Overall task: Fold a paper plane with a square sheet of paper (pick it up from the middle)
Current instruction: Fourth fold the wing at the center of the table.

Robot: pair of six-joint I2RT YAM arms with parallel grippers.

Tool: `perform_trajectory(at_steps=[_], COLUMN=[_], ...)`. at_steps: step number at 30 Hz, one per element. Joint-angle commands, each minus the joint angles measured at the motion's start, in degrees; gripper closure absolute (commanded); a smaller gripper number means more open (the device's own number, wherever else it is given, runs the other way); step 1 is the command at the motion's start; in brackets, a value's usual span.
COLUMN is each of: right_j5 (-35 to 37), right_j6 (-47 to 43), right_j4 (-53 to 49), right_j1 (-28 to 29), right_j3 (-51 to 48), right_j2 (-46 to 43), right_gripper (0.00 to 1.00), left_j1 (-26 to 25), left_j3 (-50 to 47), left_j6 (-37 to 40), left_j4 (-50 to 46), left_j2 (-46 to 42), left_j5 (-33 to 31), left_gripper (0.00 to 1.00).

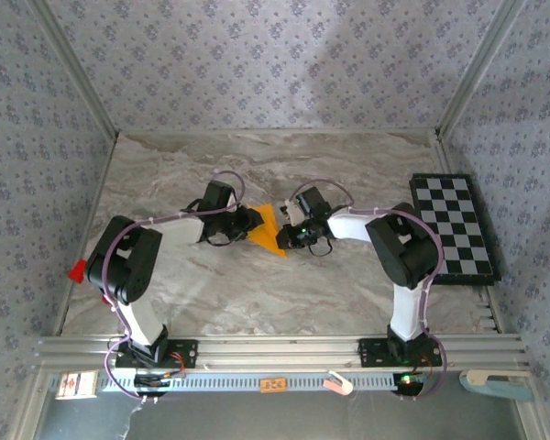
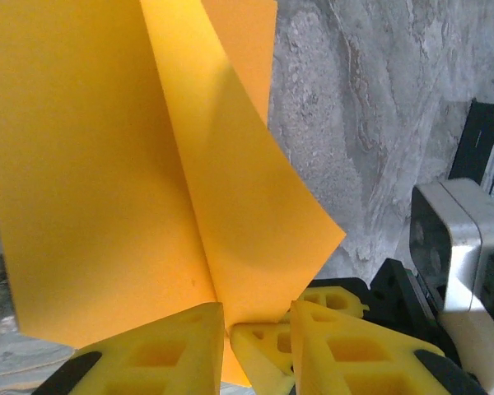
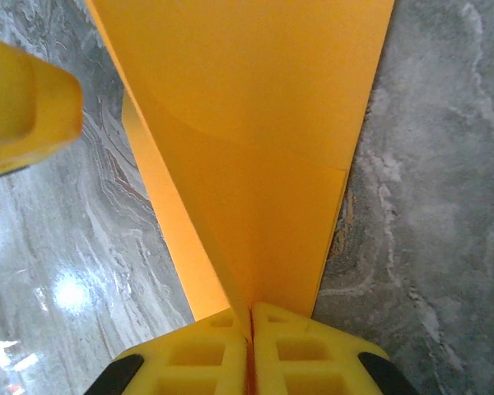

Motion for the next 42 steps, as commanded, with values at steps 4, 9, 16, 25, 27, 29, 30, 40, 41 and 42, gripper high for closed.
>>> perform_trajectory(at_steps=[4,9,16,25,27,29,30,40,41,42], right_j5=[-4.9,-6.6,-7.6,-7.4,-7.4,-7.4,-7.3,-7.4,-7.4,-7.4], right_j6=[3.6,4.8,5.7,5.6,5.6,5.6,5.7,6.0,6.0,6.1], right_j4=[1.0,2.1,2.8,2.5,2.5,2.4,2.4,2.4,2.5,2.4], right_j1=[-1.5,-2.1,-2.7,-2.7,-2.7,-2.7,-2.7,-2.9,-2.9,-2.9], right_j3=[-1.2,-1.5,-1.6,-1.6,-1.7,-1.7,-1.8,-2.1,-2.1,-2.0], right_j2=[2.2,2.9,3.3,3.8,3.8,3.8,3.8,3.7,3.7,3.8], right_gripper=[0.90,0.91,0.90,0.90,0.89,0.88,0.87,0.83,0.83,0.84], left_j1=[-0.7,-1.1,-1.4,-2.2,-2.3,-2.5,-2.4,-3.2,-3.3,-3.4], left_j3=[0.5,1.9,3.0,5.2,5.7,6.2,6.3,8.7,9.0,9.2], left_j6=[1.6,2.0,2.6,4.9,5.2,5.4,5.3,5.4,5.4,5.3], left_j4=[1.9,1.7,1.2,-4.6,-6.1,-8.0,-8.5,-15.9,-16.5,-17.1], left_j2=[2.5,4.2,5.9,6.6,6.8,7.1,7.2,8.7,9.0,9.3], left_j5=[1.9,2.8,3.1,0.5,-0.4,-1.3,-1.6,-5.2,-5.5,-5.7], left_gripper=[0.72,0.73,0.66,0.59,0.58,0.58,0.57,0.52,0.51,0.51])
